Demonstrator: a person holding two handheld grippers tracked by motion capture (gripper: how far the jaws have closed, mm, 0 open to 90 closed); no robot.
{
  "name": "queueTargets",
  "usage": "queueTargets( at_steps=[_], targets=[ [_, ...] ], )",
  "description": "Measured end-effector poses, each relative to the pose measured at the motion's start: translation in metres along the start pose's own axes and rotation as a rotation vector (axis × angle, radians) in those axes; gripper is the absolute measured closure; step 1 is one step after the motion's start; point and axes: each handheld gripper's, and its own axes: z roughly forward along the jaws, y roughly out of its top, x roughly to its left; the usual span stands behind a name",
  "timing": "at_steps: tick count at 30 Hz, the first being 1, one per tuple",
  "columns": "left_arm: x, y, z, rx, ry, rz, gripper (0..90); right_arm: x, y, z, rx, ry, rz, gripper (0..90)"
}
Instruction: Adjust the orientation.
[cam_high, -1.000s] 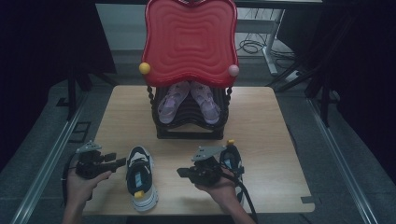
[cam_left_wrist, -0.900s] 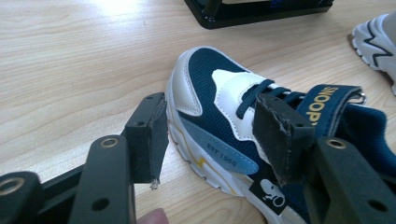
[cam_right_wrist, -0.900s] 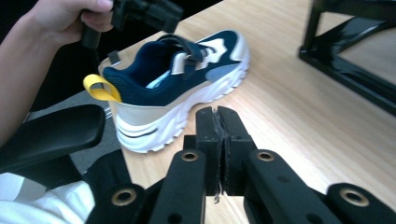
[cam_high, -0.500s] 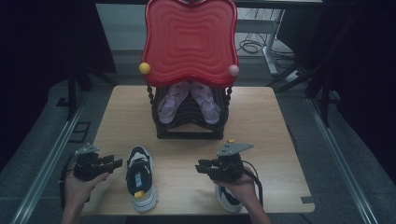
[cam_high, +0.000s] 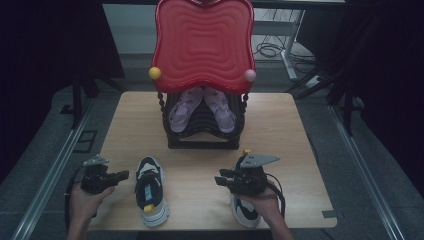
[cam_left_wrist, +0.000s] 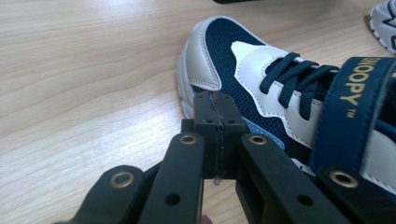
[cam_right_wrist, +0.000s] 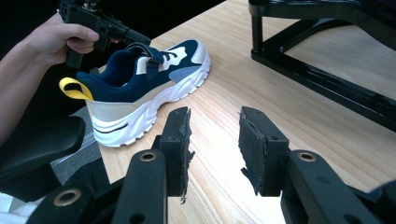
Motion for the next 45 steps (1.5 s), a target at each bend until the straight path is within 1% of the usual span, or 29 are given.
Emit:
queueTargets(
  at_steps=[4,6,9,12,15,21,24,27,28,31,33,34,35,36,38,41,45],
  targets=[
    [0.000,0.004,0.009,0.028,-0.013,0.005,90.0,-0.002,-0.002,-0.003,-0.005,-0.007,0.004,63.7],
    [0.000,0.008,0.013,0.043,-0.015,0.015,90.0,-0.003,-0.002,-0.006,-0.012,-0.010,0.007,63.7],
    [0.001,0.010,0.015,0.051,-0.019,0.020,90.0,-0.004,-0.003,-0.008,-0.018,-0.014,0.008,63.8],
    [0.000,0.014,0.020,0.067,-0.033,0.035,90.0,-0.005,-0.003,-0.010,-0.019,-0.017,0.016,63.8],
    [-0.001,0.016,0.022,0.075,-0.026,0.039,90.0,-0.006,-0.004,-0.010,-0.016,-0.021,0.017,63.8],
    [-0.002,0.023,0.029,0.088,-0.041,0.059,90.0,-0.007,-0.004,-0.011,-0.018,-0.026,0.019,63.9],
    [-0.005,0.030,0.035,0.104,-0.042,0.079,90.0,-0.007,-0.005,-0.012,-0.018,-0.027,0.020,64.1],
    [-0.006,0.033,0.037,0.111,-0.043,0.089,90.0,-0.008,-0.005,-0.012,-0.018,-0.028,0.019,64.4],
    [-0.008,0.035,0.039,0.118,-0.044,0.101,90.0,-0.008,-0.005,-0.013,-0.018,-0.028,0.020,64.4],
    [-0.010,0.039,0.042,0.122,-0.057,0.109,90.0,-0.008,-0.006,-0.013,-0.020,-0.027,0.022,64.6],
    [-0.011,0.040,0.043,0.125,-0.057,0.113,90.0,-0.008,-0.006,-0.013,-0.019,-0.028,0.023,64.6],
    [-0.012,0.041,0.044,0.126,-0.064,0.124,90.0,-0.008,-0.006,-0.013,-0.019,-0.028,0.024,64.7],
    [-0.012,0.041,0.044,0.126,-0.064,0.124,90.0,-0.008,-0.006,-0.013,-0.018,-0.029,0.025,64.8],
    [-0.014,0.042,0.046,0.126,-0.081,0.128,90.0,-0.008,-0.006,-0.013,-0.019,-0.028,0.027,64.8],
    [-0.015,0.043,0.048,0.128,-0.098,0.135,90.0,-0.009,-0.007,-0.013,-0.017,-0.032,0.023,64.9],
    [-0.017,0.045,0.051,0.135,-0.105,0.143,90.0,-0.009,-0.007,-0.013,-0.016,-0.031,0.027,65.0],
    [-0.021,0.049,0.053,0.151,-0.103,0.166,90.0,-0.009,-0.008,-0.012,-0.013,-0.032,0.024,65.1]
  ],
)
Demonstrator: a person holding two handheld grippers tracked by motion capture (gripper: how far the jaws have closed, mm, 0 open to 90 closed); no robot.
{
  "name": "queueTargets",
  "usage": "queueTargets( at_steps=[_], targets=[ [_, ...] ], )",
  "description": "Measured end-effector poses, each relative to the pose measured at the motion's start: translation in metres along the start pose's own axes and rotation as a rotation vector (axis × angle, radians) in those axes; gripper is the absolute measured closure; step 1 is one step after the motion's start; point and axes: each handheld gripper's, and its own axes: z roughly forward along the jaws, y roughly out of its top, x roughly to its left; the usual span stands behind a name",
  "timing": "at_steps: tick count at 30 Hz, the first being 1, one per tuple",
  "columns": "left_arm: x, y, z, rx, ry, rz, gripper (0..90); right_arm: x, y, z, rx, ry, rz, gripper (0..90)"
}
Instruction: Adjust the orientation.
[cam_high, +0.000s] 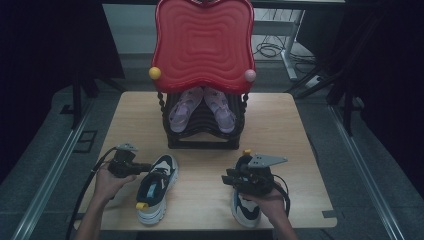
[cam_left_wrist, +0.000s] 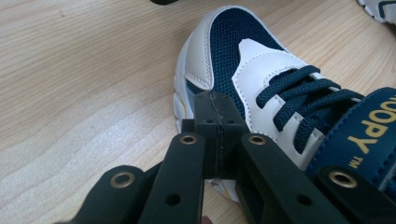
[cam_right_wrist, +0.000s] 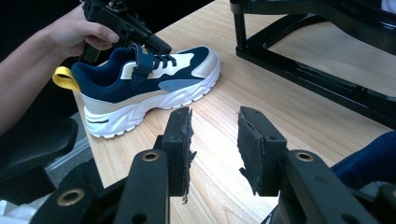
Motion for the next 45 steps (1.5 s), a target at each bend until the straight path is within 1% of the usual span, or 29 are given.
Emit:
queueTargets(
  at_steps=[6,8,11,13,15,16,18,19,24,25,26,27,28,29,32,33,34,35,36,37,38,40,43,45],
  targets=[
    [-0.007,0.006,0.003,0.015,-0.011,0.026,90.0,0.000,0.000,0.000,0.002,0.000,0.000,65.2],
    [-0.010,0.008,0.005,0.026,-0.007,0.039,90.0,0.000,-0.001,0.000,0.002,0.000,0.000,65.2],
    [-0.018,0.014,0.006,0.034,-0.009,0.056,90.0,0.000,-0.001,0.000,0.001,0.000,0.003,65.3],
    [-0.020,0.015,0.006,0.033,-0.010,0.058,90.0,0.000,-0.001,0.000,0.001,0.000,0.003,65.3],
    [-0.024,0.018,0.008,0.045,-0.001,0.077,90.0,0.000,-0.001,0.000,0.002,-0.001,0.003,65.3],
    [-0.026,0.018,0.009,0.042,0.001,0.076,90.0,0.000,-0.002,0.000,0.002,-0.001,0.003,65.3],
    [-0.029,0.020,0.010,0.049,0.002,0.087,90.0,0.000,-0.002,0.000,0.003,-0.001,0.004,65.3],
    [-0.029,0.022,0.011,0.047,-0.014,0.085,90.0,0.000,-0.002,0.000,0.002,0.000,0.005,65.3],
    [-0.029,0.021,0.010,0.042,-0.012,0.084,89.9,-0.001,-0.002,-0.001,0.002,-0.001,0.007,65.3],
    [-0.028,0.020,0.009,0.033,-0.005,0.083,87.6,-0.001,-0.002,-0.001,0.002,-0.002,0.007,65.3],
    [-0.028,0.020,0.009,0.033,-0.005,0.083,86.4,-0.002,-0.002,-0.001,0.000,-0.001,0.007,65.3],
    [-0.027,0.019,0.004,0.009,0.000,0.077,85.3,-0.002,-0.002,-0.001,-0.001,-0.002,0.008,65.3],
    [-0.027,0.019,0.004,0.009,0.000,0.077,83.6,-0.002,-0.002,-0.001,-0.001,-0.002,0.008,65.3],
    [-0.026,0.017,0.001,-0.008,0.003,0.069,83.6,-0.002,-0.002,-0.001,-0.002,-0.002,0.008,65.3],
    [-0.022,0.012,-0.009,-0.071,0.031,0.036,74.3,-0.002,-0.002,-0.002,-0.005,-0.001,0.010,65.3],
    [-0.020,0.006,-0.016,-0.106,0.041,0.008,67.1,-0.002,-0.002,-0.003,-0.007,-0.003,0.011,65.3],
    [-0.020,0.006,-0.016,-0.106,0.041,0.008,63.1,-0.002,-0.002,-0.003,-0.007,-0.003,0.011,65.3],
    [-0.018,0.003,-0.019,-0.124,0.038,-0.007,63.1,-0.003,-0.002,-0.004,-0.009,-0.004,0.012,65.2],
    [-0.017,0.000,-0.022,-0.138,0.035,-0.019,60.0,-0.003,-0.002,-0.005,-0.012,-0.006,0.014,65.2],
    [-0.016,-0.006,-0.028,-0.156,0.046,-0.045,55.8,-0.004,-0.003,-0.008,-0.019,-0.013,0.014,65.2],
    [-0.016,-0.006,-0.028,-0.156,0.046,-0.045,54.3,-0.004,-0.003,-0.008,-0.019,-0.013,0.014,65.2],
    [-0.015,-0.012,-0.032,-0.171,0.049,-0.065,53.5,-0.005,-0.003,-0.012,-0.025,-0.020,0.019,65.2],
    [-0.014,-0.016,-0.037,-0.158,0.065,-0.073,50.0,-0.007,-0.003,-0.017,-0.035,-0.031,0.024,65.2],
    [-0.013,-0.023,-0.040,-0.165,0.055,-0.095,49.3,-0.009,-0.004,-0.019,-0.042,-0.037,0.030,65.2]
  ],
)
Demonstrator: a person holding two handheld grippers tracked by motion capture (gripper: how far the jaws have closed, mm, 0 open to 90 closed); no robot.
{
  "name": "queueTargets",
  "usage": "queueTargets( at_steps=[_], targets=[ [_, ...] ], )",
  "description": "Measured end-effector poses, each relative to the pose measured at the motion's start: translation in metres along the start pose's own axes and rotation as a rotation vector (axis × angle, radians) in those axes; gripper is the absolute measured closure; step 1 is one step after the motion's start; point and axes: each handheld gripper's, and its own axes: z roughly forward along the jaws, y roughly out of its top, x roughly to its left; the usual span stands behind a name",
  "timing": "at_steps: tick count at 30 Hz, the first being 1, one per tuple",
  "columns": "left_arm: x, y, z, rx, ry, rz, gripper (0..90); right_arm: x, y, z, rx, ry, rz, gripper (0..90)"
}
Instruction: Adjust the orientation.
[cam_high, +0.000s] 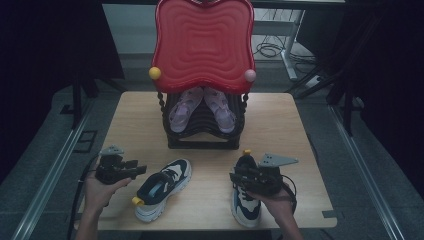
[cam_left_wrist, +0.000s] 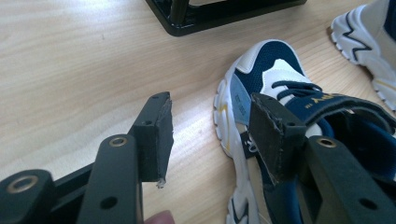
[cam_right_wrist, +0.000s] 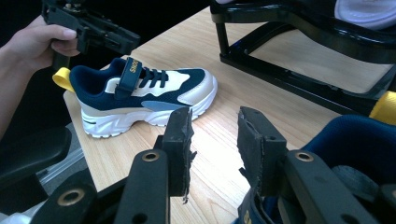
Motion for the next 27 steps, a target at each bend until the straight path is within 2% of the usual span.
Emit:
queueTargets(
  at_steps=[5,9,14,27],
  targets=[
    [0.000,-0.008,-0.004,0.006,0.017,-0.007,48.6,0.000,-0.003,-0.002,0.009,-0.009,0.001,65.1],
    [0.000,-0.011,-0.012,-0.033,0.025,-0.025,48.6,0.000,-0.007,-0.003,0.017,-0.017,0.002,65.1],
    [-0.003,-0.012,-0.017,-0.058,0.020,-0.014,48.7,-0.002,-0.010,-0.004,0.022,-0.025,0.010,65.1],
    [-0.008,-0.010,-0.019,-0.070,0.005,0.015,45.7,0.001,-0.012,-0.006,0.023,-0.025,0.009,65.2]
  ],
)
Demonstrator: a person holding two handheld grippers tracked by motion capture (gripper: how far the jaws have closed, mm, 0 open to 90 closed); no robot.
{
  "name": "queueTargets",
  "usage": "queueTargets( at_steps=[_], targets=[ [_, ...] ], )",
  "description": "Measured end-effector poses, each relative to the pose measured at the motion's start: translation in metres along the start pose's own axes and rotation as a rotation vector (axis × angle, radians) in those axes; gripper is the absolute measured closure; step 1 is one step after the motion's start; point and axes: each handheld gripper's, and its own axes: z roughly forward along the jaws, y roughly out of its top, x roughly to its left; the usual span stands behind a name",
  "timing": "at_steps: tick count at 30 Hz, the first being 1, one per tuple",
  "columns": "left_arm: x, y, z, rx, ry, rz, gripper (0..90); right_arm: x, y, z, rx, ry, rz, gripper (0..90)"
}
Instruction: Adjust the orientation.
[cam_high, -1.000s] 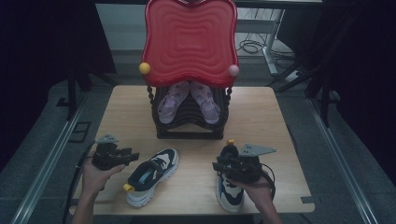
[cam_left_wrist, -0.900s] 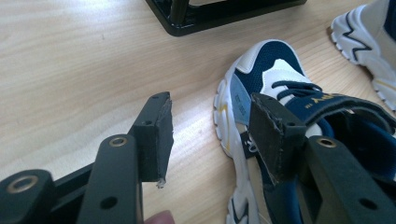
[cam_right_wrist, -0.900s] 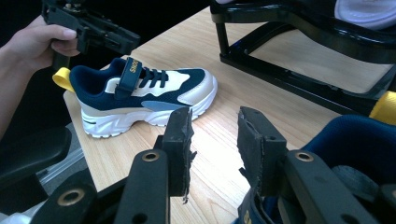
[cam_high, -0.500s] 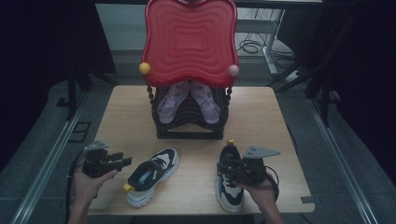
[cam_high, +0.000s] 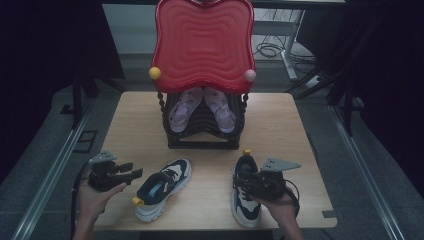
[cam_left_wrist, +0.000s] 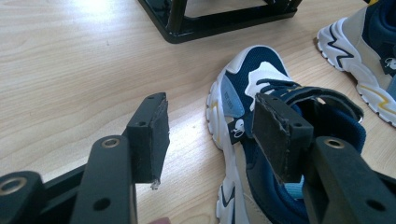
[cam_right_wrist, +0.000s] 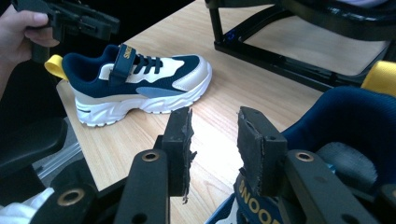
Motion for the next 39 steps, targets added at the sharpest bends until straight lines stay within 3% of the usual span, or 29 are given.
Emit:
queueTargets(
  at_steps=[7,12,17,21,26,28,33,39],
  targets=[
    [-0.001,0.001,0.000,-0.007,-0.004,0.002,45.0,0.008,-0.004,0.006,0.038,0.000,-0.014,70.9],
    [-0.001,0.001,-0.005,-0.024,-0.014,0.002,44.6,0.018,-0.015,0.008,0.090,-0.004,-0.023,83.4],
    [-0.002,0.000,-0.004,-0.011,-0.007,-0.003,44.6,0.023,-0.025,0.009,0.139,-0.013,-0.023,89.7],
    [-0.003,0.001,-0.001,-0.001,-0.003,-0.003,44.6,0.024,-0.025,0.012,0.181,-0.019,-0.033,89.9],
    [-0.007,0.000,-0.001,0.006,-0.004,0.003,44.6,0.033,-0.019,0.023,0.262,-0.018,-0.081,90.0],
    [-0.006,0.000,-0.001,0.007,-0.005,0.003,44.6,0.038,-0.019,0.032,0.333,-0.024,-0.119,90.0],
    [-0.003,-0.002,-0.003,0.007,-0.004,-0.004,44.7,0.040,-0.021,0.041,0.413,-0.036,-0.148,90.0],
    [-0.004,-0.002,-0.002,0.010,-0.005,-0.004,44.7,0.040,-0.026,0.045,0.474,-0.048,-0.170,90.0]
  ],
)
